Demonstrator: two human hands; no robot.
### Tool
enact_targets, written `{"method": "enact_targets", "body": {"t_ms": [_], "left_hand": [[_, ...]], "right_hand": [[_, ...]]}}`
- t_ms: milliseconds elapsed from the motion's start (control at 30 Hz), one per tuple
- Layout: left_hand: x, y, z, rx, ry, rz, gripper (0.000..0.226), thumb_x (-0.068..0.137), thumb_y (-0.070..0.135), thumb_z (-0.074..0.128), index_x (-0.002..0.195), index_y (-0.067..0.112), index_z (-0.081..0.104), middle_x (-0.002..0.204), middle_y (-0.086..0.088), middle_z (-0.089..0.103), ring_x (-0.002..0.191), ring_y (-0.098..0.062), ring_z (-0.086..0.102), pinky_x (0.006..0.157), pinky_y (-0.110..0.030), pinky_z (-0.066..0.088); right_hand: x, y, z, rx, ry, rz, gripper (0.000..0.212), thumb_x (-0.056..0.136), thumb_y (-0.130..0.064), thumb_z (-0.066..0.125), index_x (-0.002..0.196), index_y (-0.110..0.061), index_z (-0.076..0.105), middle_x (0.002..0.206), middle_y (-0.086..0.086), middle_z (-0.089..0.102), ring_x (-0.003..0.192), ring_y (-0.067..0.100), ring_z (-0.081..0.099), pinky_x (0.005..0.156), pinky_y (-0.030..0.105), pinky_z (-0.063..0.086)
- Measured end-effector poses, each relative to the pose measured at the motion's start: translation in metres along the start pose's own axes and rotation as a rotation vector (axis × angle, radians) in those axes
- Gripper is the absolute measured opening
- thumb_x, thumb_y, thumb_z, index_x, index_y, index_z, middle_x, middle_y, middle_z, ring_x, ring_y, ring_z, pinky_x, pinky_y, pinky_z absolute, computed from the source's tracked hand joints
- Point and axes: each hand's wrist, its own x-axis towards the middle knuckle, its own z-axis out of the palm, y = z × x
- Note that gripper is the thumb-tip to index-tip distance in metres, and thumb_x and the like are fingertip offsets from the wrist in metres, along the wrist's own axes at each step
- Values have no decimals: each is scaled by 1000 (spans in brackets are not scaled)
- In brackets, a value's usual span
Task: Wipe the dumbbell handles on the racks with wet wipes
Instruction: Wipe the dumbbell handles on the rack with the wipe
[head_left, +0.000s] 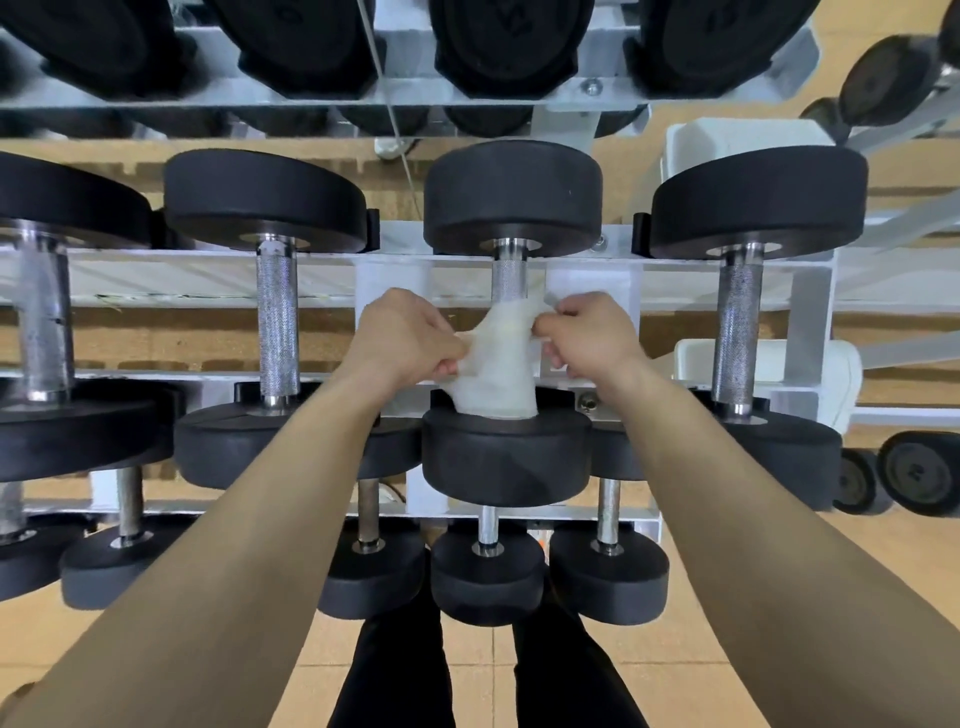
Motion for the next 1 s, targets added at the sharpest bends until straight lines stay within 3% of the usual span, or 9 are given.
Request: {"method": "enact_targets", "body": {"t_ms": [100, 233, 433, 533, 667, 733, 833, 900, 1000], "left_hand": [[2, 1, 4, 185, 79, -20, 10, 74, 7, 70, 81, 2, 76, 79, -10, 75, 77, -20, 70, 74, -36, 62], [-8, 3, -1, -12, -105, 51, 12, 80, 9, 76, 68, 7, 73, 63, -6, 72, 57, -13, 62, 59, -25, 55], [10, -7, 13, 440, 125, 27, 16, 81, 23, 70, 94, 15, 69, 99, -7, 65, 89, -27, 64, 71, -31, 51], [0, -4, 15, 383, 124, 67, 16, 80, 28, 67, 95, 21, 68, 99, -4, 65, 90, -26, 63, 76, -32, 55], [-22, -10, 12, 106, 156, 124, 11, 77, 28, 68, 77, 23, 58, 73, 3, 65, 69, -20, 61, 60, -28, 47], [-29, -15, 13, -138, 129, 100, 15, 78, 23, 71, 76, 22, 56, 70, 1, 64, 62, -19, 58, 57, -29, 46], [-36, -16, 18, -396, 107, 50, 18, 83, 10, 68, 84, 21, 54, 75, -1, 61, 61, -19, 55, 56, -32, 48], [-42, -14, 24, -445, 122, 12, 21, 85, 11, 69, 90, 25, 54, 84, -1, 64, 65, -18, 60, 59, -33, 54], [-47, -9, 31, -456, 181, -24, 27, 87, 19, 73, 103, 25, 53, 92, 2, 66, 75, -11, 64, 68, -20, 53]], "right_hand": [[-7, -1, -11, -124, -6, -91, 21, 83, -15, 67, 68, -2, 60, 60, 8, 61, 51, 17, 55, 49, 22, 40], [-7, 18, -14, -506, 7, -28, 23, 79, -17, 63, 64, -9, 49, 68, 7, 59, 75, 35, 63, 53, 27, 38], [-26, -3, -17, -517, -63, -161, 23, 79, -19, 69, 65, -3, 60, 61, 13, 57, 58, 22, 56, 55, 27, 41], [-18, 2, -13, -605, -123, -73, 31, 84, -22, 69, 62, -11, 49, 63, 6, 55, 65, 25, 57, 54, 26, 38], [-20, 0, -9, -530, -83, 5, 28, 84, -18, 69, 64, -12, 50, 67, 5, 55, 67, 24, 53, 52, 27, 34], [-30, -1, -13, -420, -36, -3, 13, 87, -19, 67, 95, -10, 68, 90, 7, 67, 81, 24, 58, 61, 29, 41], [-55, 1, -15, -267, 71, 14, 64, 94, -21, 61, 153, -16, 36, 140, 10, 51, 118, 28, 54, 84, 27, 39], [-74, -2, -9, -145, 187, -44, 69, 96, -23, 58, 157, -13, 26, 152, 13, 37, 130, 30, 47, 92, 27, 36], [-89, -13, 11, -105, 139, -26, 62, 97, -33, 59, 150, -8, 38, 143, 11, 51, 129, 28, 50, 90, 27, 36]]}}
